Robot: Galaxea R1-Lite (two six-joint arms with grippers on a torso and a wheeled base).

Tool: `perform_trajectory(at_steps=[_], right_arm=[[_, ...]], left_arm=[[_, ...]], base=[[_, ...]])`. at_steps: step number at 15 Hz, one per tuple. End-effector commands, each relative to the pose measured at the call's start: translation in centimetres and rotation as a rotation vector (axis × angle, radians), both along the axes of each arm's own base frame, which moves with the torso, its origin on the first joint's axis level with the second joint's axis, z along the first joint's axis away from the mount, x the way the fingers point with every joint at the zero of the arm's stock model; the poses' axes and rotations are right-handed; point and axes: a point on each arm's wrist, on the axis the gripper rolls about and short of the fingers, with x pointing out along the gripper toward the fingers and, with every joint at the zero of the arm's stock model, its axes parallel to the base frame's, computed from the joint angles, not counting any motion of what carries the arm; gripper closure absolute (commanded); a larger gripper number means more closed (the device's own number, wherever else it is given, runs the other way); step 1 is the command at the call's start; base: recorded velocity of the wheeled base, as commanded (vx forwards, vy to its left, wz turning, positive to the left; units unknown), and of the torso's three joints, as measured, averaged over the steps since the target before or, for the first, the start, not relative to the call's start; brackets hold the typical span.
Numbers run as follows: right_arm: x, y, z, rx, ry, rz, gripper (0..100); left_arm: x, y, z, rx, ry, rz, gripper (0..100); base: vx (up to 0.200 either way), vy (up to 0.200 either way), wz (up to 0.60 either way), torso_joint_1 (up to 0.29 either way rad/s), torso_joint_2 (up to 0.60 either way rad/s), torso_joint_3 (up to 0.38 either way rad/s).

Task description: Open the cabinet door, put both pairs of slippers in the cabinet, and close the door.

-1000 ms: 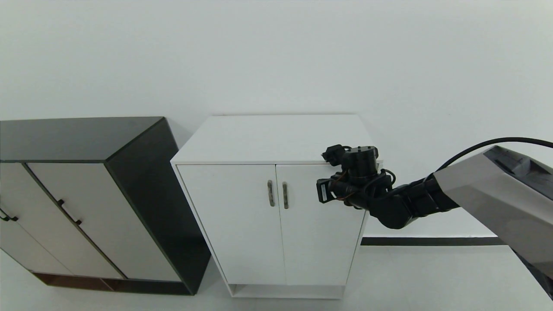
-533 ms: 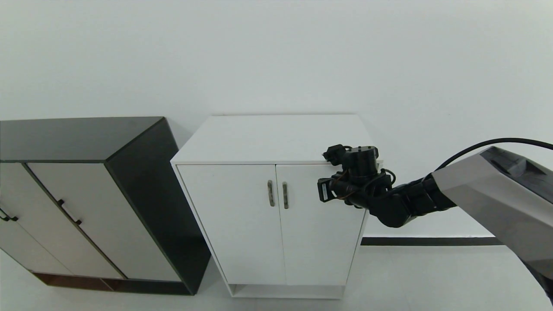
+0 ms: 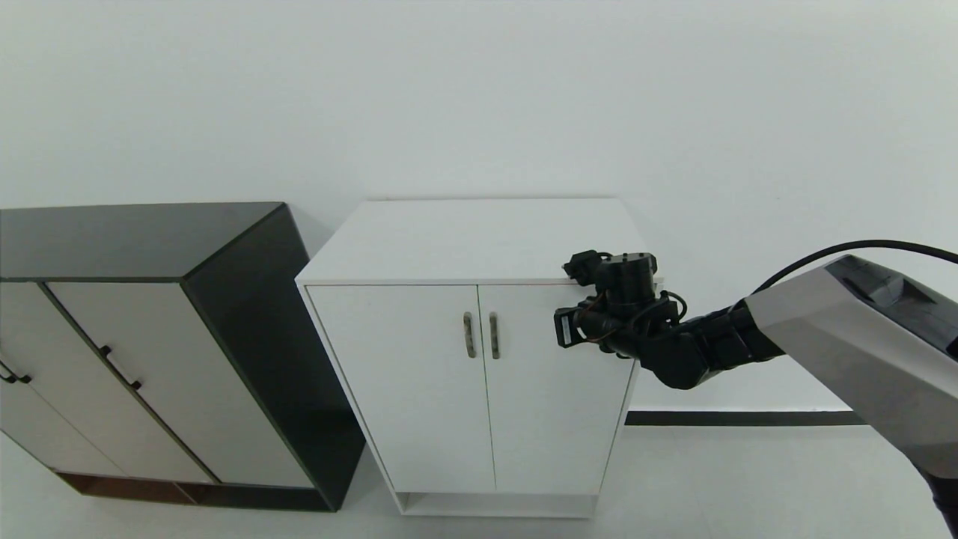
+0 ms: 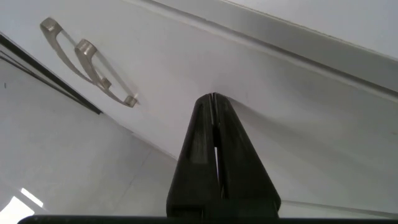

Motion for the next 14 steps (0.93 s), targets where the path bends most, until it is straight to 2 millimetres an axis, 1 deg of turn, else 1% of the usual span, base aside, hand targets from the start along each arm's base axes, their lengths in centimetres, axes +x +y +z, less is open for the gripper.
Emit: perform_trajectory(at_steps=[1, 6, 8, 10, 11, 12, 13, 14], right_arm=[[0.3, -0.1, -0.3, -0.002, 0.002, -0.004, 100], [0.4, -0.2, 0.2, 0.001, 0.005, -0.013, 100], [-0.1, -0.4, 1.5, 0.053, 0.009, -0.033, 100], [-1.9, -1.1, 2.7, 0.051, 0.015, -0.027, 100], [-3.3, -1.5, 3.3, 0.049, 0.025, -0.018, 100], [-4.0, -1.6, 3.7, 0.052, 0.025, -0.014, 100], [-6.4, -2.4, 4.8, 0.054, 0.025, -0.001, 100], [-8.0, -3.3, 5.6, 0.057, 0.018, 0.003, 100]], left_arm=[[0.0, 0.0, 0.0, 0.0, 0.0, 0.0, 100], [0.0, 0.0, 0.0, 0.0, 0.0, 0.0, 100], [0.0, 0.0, 0.0, 0.0, 0.0, 0.0, 100], [0.0, 0.0, 0.0, 0.0, 0.0, 0.0, 100], [0.0, 0.0, 0.0, 0.0, 0.0, 0.0, 100], [0.0, 0.0, 0.0, 0.0, 0.0, 0.0, 100], [0.0, 0.0, 0.0, 0.0, 0.0, 0.0, 100], [0.0, 0.0, 0.0, 0.0, 0.0, 0.0, 100]], base=[[0.0, 0.0, 0.0, 0.0, 0.0, 0.0], [0.0, 0.0, 0.0, 0.0, 0.0, 0.0], [0.0, 0.0, 0.0, 0.0, 0.0, 0.0], [0.0, 0.0, 0.0, 0.0, 0.0, 0.0], [0.0, 0.0, 0.0, 0.0, 0.0, 0.0], [0.0, 0.0, 0.0, 0.0, 0.0, 0.0], [0.0, 0.0, 0.0, 0.0, 0.0, 0.0], [0.0, 0.0, 0.0, 0.0, 0.0, 0.0]])
